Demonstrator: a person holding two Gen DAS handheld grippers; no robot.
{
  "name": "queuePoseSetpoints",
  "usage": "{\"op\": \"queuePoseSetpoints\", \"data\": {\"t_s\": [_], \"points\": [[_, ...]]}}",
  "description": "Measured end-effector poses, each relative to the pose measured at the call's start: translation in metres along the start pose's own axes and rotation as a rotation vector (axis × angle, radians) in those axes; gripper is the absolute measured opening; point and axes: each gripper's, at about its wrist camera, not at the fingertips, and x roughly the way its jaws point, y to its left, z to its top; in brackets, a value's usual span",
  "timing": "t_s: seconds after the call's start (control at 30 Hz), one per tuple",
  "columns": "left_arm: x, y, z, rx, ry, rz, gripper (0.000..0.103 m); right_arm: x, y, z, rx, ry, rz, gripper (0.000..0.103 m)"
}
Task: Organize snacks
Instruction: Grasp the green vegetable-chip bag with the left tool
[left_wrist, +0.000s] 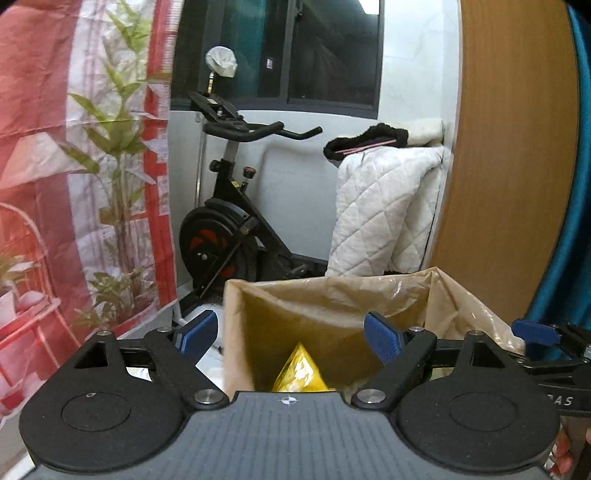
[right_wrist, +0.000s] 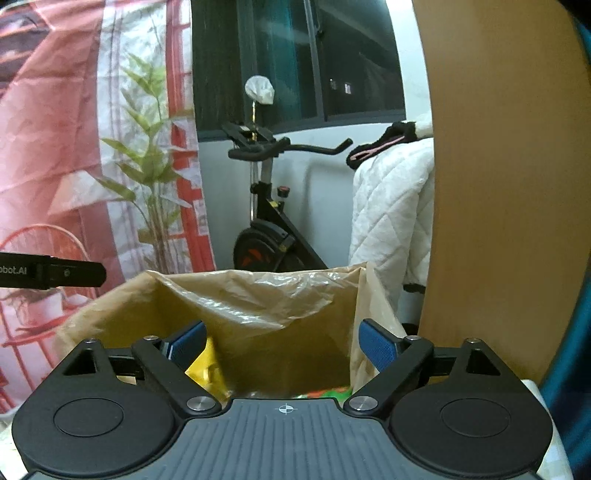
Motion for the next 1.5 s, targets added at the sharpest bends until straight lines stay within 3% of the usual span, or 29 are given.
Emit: {"op": "queuePoseSetpoints", "data": {"t_s": [0.33,0.5,0.83,1.2,1.5], "points": [[-0.091,0.018,-0.059,-0.057,0.043,0.007,0.088,-0.077,0.016,-0.056,0.040,0.012,0.050,0.087],[-0.108,0.020,-0.108,-0.095,0.111,0.018,0.087,-0.086,0.028,-0.104,0.033,0.119,0.075,0.085],[-0.104,0.030,-0.190,-0.242,0.335,-0.059,0.086,-0.085,0.068,-0.187,-0.045,0.344,0.165,0.080],[-0.096,0.032,-0.216,-0.301,0.423,-0.110,0.086,-0.067,0.065,-0.190,-0.023,0.440,0.269,0.082],[-0.088,0.028,-0.234,-0.312,0.490,-0.120,0.086,-0.049,0.051,-0.203,0.106,0.497,0.344,0.083]]}}
